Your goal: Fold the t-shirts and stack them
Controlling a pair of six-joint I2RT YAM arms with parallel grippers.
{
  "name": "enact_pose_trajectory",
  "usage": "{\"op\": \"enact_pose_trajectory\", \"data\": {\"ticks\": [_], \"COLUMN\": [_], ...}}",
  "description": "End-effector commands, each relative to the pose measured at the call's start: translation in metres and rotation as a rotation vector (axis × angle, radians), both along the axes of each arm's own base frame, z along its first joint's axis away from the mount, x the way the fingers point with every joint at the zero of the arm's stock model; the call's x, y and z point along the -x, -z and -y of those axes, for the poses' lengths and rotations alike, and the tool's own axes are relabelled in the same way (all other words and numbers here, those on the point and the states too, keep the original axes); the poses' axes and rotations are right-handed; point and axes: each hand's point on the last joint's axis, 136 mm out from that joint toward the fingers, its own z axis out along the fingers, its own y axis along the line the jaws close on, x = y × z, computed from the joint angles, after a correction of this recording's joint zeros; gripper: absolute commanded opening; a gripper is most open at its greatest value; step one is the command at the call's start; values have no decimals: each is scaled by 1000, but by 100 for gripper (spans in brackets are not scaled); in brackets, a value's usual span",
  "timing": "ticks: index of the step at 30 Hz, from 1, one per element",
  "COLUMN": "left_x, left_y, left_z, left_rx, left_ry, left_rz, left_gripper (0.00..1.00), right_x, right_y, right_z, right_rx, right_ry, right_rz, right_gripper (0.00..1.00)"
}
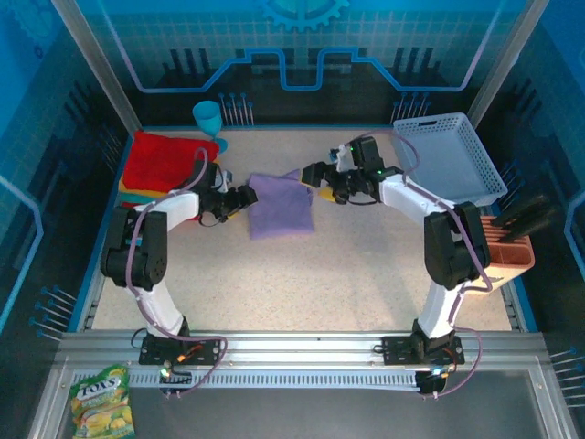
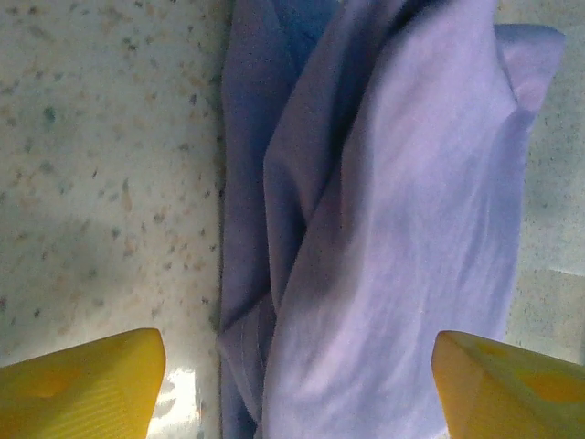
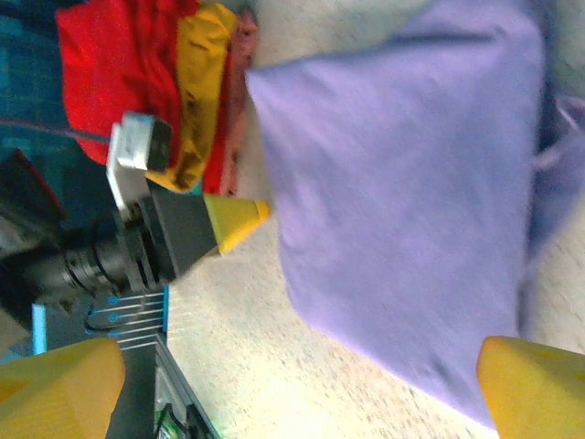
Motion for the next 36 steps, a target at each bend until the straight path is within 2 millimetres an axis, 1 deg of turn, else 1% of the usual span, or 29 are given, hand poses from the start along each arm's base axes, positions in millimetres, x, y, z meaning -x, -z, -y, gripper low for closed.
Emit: {"op": "enact_pose_trajectory", "data": {"ticks": [1, 3, 7, 13, 21, 26, 29, 36], "left_x": [-15, -20, -24, -22, -24, -21, -20, -26], "left_y": [-1, 5, 14, 27, 26, 33, 34, 31], "left_z": [2, 4, 8, 8, 33, 30, 33, 50], "left_rx": [2, 12, 19, -42, 71, 46, 45, 92], "left_ry": [22, 19, 28, 51, 106, 104, 117, 191], "left_rz": [1, -22, -61, -111, -117, -148, -151, -143], "left_gripper": [76, 74, 71, 69, 69, 67, 66, 65], "right_x": [17, 25, 33, 38, 40, 42, 42, 43], "right_y": [4, 11, 17, 12, 13, 12, 12, 15], "right_z": [20, 28, 42, 58, 74, 81, 84, 92], "right_rx": [20, 16, 10, 16, 2, -11, -11, -33], "right_ry": [8, 20, 41, 65, 92, 103, 110, 126], "right_rz": [-1, -18, -39, -29, -42, -44, -41, -58], "right_gripper": [100, 100, 100, 100, 100, 100, 100, 100]}}
